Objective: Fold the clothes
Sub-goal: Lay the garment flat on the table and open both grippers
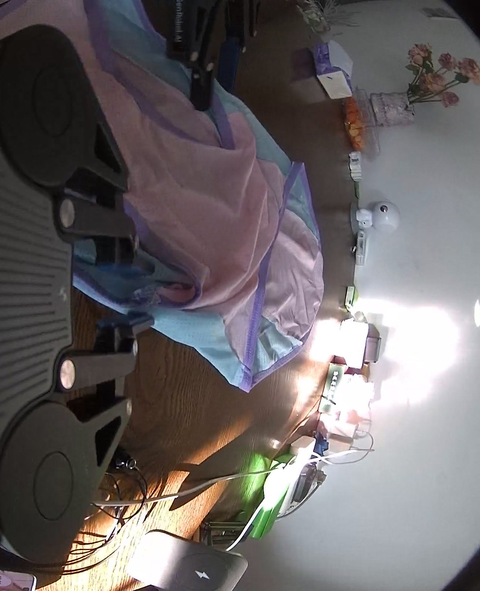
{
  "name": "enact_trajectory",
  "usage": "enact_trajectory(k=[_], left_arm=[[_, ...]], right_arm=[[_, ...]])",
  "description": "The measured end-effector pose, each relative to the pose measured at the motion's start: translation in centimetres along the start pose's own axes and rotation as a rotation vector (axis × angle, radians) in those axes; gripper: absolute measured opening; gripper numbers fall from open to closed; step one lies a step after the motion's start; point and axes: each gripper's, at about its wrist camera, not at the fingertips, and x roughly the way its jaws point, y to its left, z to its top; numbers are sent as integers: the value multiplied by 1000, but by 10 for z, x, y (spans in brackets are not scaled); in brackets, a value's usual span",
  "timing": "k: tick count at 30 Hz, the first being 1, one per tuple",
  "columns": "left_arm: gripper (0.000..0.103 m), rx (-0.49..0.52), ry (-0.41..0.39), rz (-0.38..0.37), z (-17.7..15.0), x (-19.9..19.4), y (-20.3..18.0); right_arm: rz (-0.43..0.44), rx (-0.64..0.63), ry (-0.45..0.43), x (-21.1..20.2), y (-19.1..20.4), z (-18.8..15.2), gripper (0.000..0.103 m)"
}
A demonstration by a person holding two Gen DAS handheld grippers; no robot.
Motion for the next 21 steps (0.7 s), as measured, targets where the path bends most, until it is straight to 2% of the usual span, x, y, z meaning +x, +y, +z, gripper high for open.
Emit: enact_trajectory(k=[3, 6, 8, 9, 10, 11, 12, 13, 15, 17, 18, 19, 20, 21], left_arm=[[4, -62, -25, 58, -1, -9, 21], [4, -96, -20, 113, -9, -12, 34], [9, -105, -24, 133, -15, -15, 36], [24, -92, -27, 141, -17, -20, 33], [44, -77, -22, 133, -19, -26, 30], [49, -71, -22, 126, -22, -34, 26], [49, -67, -23, 118, -24, -45, 21], [49, -62, -22, 97, -26, -53, 17], [49, -47, 1, -52, -29, -64, 3], [49, -9, 22, -158, -28, -61, -14], [49, 9, 28, -168, -28, -55, -23], [46, 16, 36, -157, -28, -51, -26], [40, 22, 45, -146, -28, -46, -30], [28, 28, 53, -134, -28, -42, -33]], right_arm=[[-55, -34, -34, -9, 1, -3, 3], [-87, -33, -31, -13, -6, -9, 3], [-94, -43, -23, -15, -7, -14, 7], [-108, -58, -22, -18, -5, -15, 14], [-120, -74, -26, -23, -1, -17, 17], [-126, -87, -34, -30, 2, -19, 22], [-117, -90, -44, -39, 4, -21, 27], [-87, -80, -49, -47, 6, -23, 28], [14, -40, -49, -59, 8, -27, 28], [132, -6, -48, -63, 11, -28, 27], [176, 12, -47, -59, 14, -28, 27], [185, 15, -38, -54, 17, -27, 26], [184, 14, -27, -48, 21, -27, 26], [183, 13, -16, -42, 25, -26, 26]])
